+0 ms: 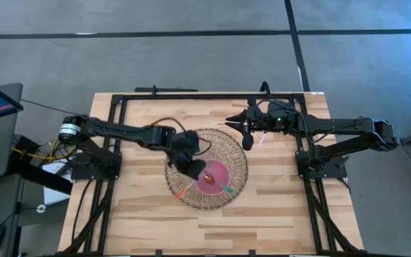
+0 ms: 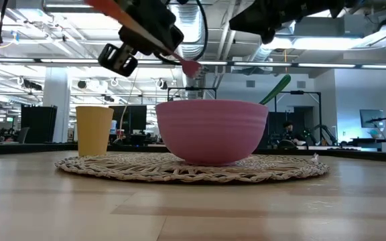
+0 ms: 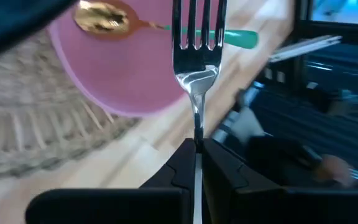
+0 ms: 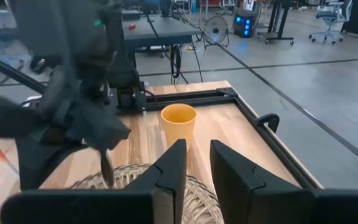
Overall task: Pick & Place Utensil
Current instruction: Put the orange fork into the pink bowl
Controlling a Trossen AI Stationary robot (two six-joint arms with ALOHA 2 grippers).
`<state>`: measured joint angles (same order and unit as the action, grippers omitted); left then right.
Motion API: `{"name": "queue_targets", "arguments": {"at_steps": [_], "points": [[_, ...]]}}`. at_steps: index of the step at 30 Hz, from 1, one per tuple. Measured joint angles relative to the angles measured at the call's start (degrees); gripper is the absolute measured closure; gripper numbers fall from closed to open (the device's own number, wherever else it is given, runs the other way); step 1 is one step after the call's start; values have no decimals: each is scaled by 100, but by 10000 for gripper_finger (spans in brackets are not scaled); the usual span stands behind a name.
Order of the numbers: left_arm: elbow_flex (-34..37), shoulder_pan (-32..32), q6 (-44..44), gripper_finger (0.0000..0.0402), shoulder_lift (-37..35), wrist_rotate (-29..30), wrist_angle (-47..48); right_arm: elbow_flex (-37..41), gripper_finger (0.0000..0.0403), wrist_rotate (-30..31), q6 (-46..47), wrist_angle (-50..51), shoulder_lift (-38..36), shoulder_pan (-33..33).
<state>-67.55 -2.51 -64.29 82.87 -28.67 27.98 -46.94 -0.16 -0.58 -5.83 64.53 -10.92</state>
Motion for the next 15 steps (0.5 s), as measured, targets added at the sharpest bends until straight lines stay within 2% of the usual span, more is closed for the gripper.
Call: {"name": "queue_targets", "arguments": {"at_steps": [2,7,12,15], "points": [[0,127,-167,384,0,-257,-88,0,337,0,1,35,0,0],[0,209,-775,384,161,-413,-745,0,337,0,4,136,-2,0],[0,106,-1464,384,708,-973,-1687,0,337,0,7,155,33,0],[0,94,-1488,384,1038,-1232,-1726,0,337,0,7,175,42,0]]}}
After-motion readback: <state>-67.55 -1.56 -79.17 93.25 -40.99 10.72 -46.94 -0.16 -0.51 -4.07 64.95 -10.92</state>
